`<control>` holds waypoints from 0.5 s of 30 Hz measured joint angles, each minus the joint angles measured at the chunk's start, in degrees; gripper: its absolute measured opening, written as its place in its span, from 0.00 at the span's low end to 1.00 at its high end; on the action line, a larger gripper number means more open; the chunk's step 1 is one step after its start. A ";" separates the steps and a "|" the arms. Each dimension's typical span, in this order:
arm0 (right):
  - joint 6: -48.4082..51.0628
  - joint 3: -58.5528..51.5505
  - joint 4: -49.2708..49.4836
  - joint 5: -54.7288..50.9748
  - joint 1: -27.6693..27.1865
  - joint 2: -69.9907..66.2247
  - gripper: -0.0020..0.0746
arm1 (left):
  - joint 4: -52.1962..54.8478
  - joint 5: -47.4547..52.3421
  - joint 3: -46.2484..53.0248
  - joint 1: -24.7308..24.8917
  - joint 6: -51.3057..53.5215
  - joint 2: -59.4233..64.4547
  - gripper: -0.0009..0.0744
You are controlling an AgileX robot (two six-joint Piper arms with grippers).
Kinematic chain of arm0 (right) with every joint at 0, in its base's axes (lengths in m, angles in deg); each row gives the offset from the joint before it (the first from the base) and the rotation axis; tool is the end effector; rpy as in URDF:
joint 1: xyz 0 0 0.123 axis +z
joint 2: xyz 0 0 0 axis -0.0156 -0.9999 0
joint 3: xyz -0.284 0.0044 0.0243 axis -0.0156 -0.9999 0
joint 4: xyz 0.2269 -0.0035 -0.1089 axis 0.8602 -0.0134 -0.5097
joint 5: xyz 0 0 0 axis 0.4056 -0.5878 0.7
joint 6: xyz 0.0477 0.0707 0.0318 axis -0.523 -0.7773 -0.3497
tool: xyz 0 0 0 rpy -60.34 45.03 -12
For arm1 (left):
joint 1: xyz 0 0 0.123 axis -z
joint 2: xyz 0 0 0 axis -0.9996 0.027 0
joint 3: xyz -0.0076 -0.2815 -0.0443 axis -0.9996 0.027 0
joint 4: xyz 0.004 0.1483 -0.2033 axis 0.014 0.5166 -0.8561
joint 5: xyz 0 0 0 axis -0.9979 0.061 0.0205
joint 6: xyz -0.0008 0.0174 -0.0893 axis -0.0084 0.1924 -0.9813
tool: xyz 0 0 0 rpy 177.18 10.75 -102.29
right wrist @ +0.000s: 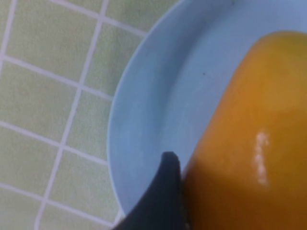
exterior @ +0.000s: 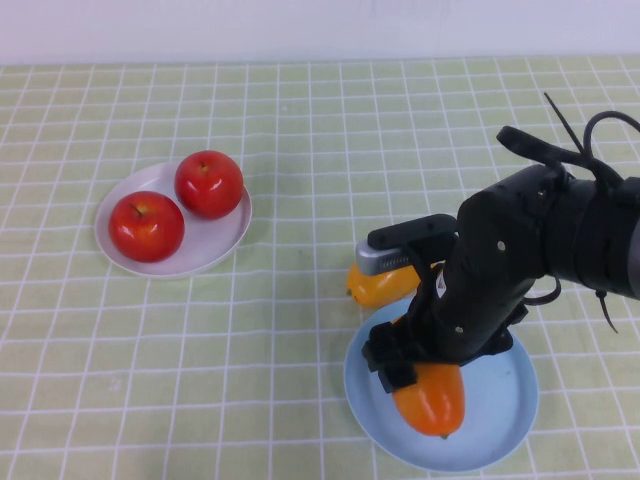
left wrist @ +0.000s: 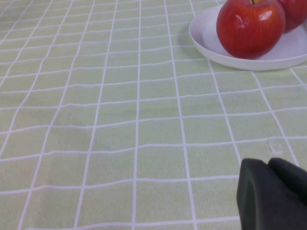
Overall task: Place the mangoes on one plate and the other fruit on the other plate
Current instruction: Put another type of fruit in the right plate
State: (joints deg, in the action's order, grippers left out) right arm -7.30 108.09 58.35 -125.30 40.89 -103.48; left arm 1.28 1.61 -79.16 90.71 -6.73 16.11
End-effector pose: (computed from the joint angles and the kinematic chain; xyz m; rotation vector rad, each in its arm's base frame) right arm 0.2621 0.2260 0.2149 -0.5927 2.8890 0.2358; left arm 0.0524 0.0001 0.1713 0.1028 1.8729 0.0543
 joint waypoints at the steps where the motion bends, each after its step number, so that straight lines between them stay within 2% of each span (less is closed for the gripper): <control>1: 0.10 0.00 0.00 -0.40 0.00 0.00 0.82 | 0.00 0.00 0.00 0.00 0.00 0.00 0.01; 10: 1.53 0.10 0.70 -1.34 0.00 0.35 0.86 | 0.00 0.00 0.00 0.00 0.00 0.00 0.01; 15: 10.28 2.36 -1.52 -0.03 0.00 3.60 0.86 | 0.00 0.00 0.00 0.00 0.00 0.00 0.01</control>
State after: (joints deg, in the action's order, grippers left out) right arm 2.98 110.45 56.83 -125.33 40.89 -99.88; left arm 1.28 1.61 -79.16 90.71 -6.73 16.11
